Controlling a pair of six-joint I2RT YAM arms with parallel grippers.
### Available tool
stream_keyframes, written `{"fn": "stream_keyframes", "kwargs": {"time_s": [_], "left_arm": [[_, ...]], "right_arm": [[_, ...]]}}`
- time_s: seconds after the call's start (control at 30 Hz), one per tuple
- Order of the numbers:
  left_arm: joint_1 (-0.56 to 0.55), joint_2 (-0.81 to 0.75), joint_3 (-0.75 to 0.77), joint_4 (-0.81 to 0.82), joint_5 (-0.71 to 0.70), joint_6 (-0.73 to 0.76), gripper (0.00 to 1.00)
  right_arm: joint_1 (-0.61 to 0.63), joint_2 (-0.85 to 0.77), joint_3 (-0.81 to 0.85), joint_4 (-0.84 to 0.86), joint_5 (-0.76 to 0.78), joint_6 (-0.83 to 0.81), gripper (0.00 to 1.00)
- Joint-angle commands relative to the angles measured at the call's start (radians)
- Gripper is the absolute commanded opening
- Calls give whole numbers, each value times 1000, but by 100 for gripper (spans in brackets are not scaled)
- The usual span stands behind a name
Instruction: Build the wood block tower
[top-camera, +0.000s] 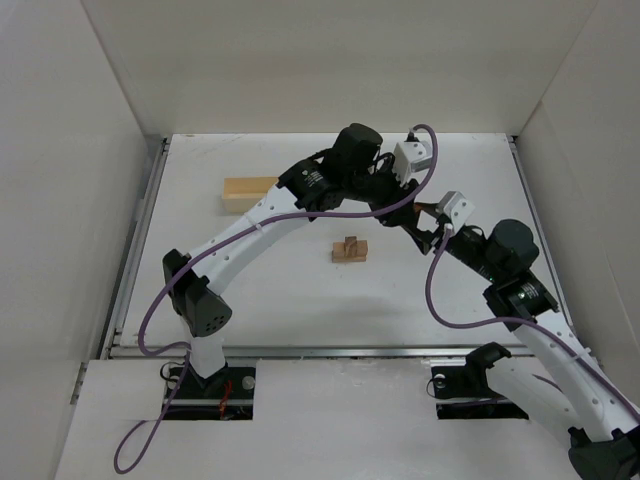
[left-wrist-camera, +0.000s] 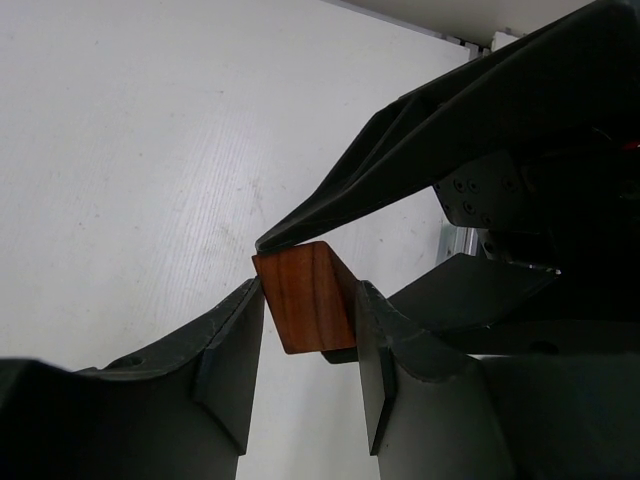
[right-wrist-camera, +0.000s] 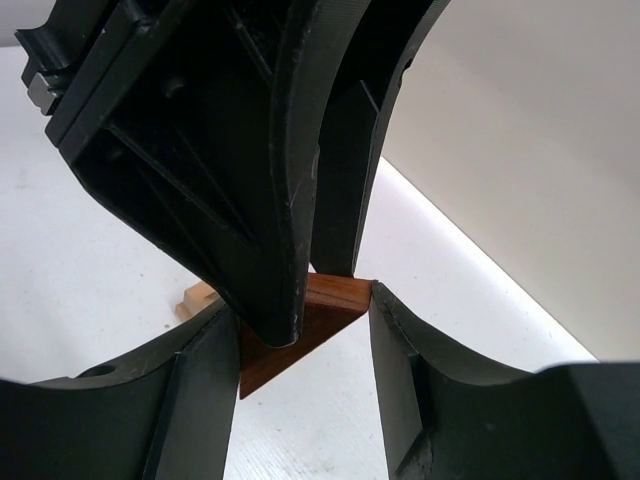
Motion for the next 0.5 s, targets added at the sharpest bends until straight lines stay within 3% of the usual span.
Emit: {"fn": "stream_keyframes", "kwargs": {"time_s": [0.0,0.07,0.23,0.27,0.47], "left_arm": [[-2,-26,-19,-64,43,63,0],[-2,-26,-19,-82,43,84,0],[-2,-26,-10,-102,34,141,0],[8,-26,-10,-102,34,141,0],[8,-26,-38,-133,34,167,0]], "right_arm": [[4,7,34,132,16,30,36],[4,7,25,132,7,30,54],[4,25,25,110,-3,30,77],[4,25,25,101,-3,39,86],[4,25,25,92,-3,39,92]]}}
